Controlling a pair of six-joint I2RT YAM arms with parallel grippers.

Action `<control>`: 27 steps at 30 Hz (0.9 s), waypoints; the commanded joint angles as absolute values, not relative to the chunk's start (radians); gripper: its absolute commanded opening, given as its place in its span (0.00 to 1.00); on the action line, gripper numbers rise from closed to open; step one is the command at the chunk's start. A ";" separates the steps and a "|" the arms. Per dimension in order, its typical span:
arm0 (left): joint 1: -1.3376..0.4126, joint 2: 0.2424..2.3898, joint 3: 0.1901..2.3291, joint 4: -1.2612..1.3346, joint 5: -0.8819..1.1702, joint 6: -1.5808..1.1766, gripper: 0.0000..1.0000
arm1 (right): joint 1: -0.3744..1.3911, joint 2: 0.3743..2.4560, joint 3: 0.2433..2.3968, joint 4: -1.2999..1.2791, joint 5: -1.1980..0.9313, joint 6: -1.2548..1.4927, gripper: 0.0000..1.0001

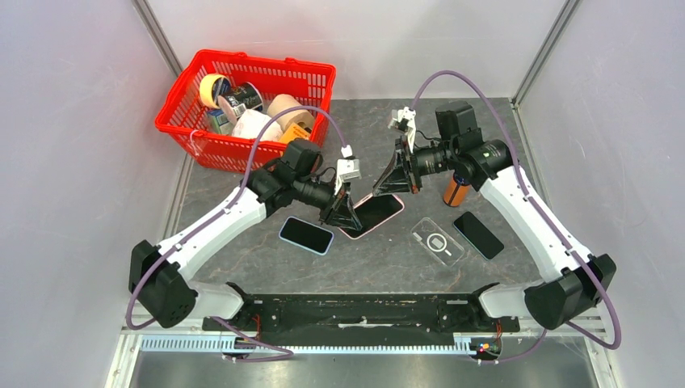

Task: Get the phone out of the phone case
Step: Pick up the phone at the center of the board, then remove the phone case from the phone.

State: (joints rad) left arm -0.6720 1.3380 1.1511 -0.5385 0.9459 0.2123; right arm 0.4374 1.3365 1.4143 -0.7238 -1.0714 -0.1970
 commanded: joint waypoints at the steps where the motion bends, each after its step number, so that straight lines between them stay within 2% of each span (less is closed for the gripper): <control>1: -0.717 1.269 1.174 -0.536 0.883 0.335 0.02 | 0.435 1.359 1.412 -0.704 -1.115 -0.158 0.00; 9: -0.853 1.233 1.195 -0.653 0.539 0.517 0.02 | 0.423 1.460 1.418 -0.678 -1.137 -0.064 0.00; 16: -0.943 1.236 1.216 -0.658 0.329 0.571 0.02 | 0.411 1.570 1.436 -0.642 -1.170 -0.002 0.00; 27: -0.995 1.237 1.199 -0.608 0.204 0.555 0.02 | 0.403 1.662 1.430 -0.624 -1.167 0.043 0.00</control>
State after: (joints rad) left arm -0.9203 1.2518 1.1648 -0.7181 0.1471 0.4450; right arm 0.4019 1.6249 1.4139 -0.7372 -1.3033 -0.0040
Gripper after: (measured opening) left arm 0.195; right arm 0.063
